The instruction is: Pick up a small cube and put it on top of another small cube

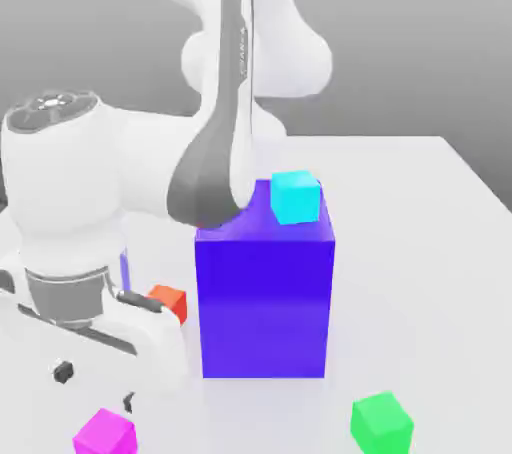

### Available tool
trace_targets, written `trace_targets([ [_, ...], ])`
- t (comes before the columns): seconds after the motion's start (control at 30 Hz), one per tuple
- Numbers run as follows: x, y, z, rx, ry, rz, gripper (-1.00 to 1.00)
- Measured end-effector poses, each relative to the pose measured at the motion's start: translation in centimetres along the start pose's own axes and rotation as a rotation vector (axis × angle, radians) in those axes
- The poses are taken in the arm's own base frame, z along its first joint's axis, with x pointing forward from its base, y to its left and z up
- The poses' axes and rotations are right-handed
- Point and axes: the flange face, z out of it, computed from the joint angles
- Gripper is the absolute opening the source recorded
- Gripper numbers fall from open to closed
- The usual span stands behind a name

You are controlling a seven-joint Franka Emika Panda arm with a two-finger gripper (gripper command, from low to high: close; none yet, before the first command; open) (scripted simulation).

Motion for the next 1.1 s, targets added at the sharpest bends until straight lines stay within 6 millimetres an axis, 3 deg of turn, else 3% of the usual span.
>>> trace_targets([
  [0.1,0.1,0.2,4.4,-0.006,-0.002,0.004,0.0],
  [0.13,0.0,0.3,5.2,-0.007,-0.003,0.004,-1.0],
  [0.33,0.0,0.3,5.6,-0.007,-0.003,0.005,-1.0],
  [0.4,0.1,0.2,4.1,-0.007,-0.002,0.005,-1.0],
  [0.5,0.0,0.2,0.3,-0.007,-0.003,0.004,-1.0],
  [0.53,-1.3,-0.5,-0.7,-0.005,-0.006,-0.039,-1.0],
  [0.67,-10.5,-4.6,-2.7,-0.001,-0.018,-0.331,-1.0],
  [0.83,-23.0,-6.8,-4.7,-0.002,-0.015,-0.713,-1.0],
  [0.9,-28.0,-7.3,-3.5,-0.005,-0.009,-0.868,-1.0],
  [0.97,-29.9,-7.3,-1.0,-0.005,-0.007,-0.926,-1.0],
  [1.0,-30.2,-7.3,-0.1,-0.005,-0.006,-0.936,1.0],
  [1.1,-30.2,-7.3,-0.1,-0.005,-0.007,-0.936,1.0],
])
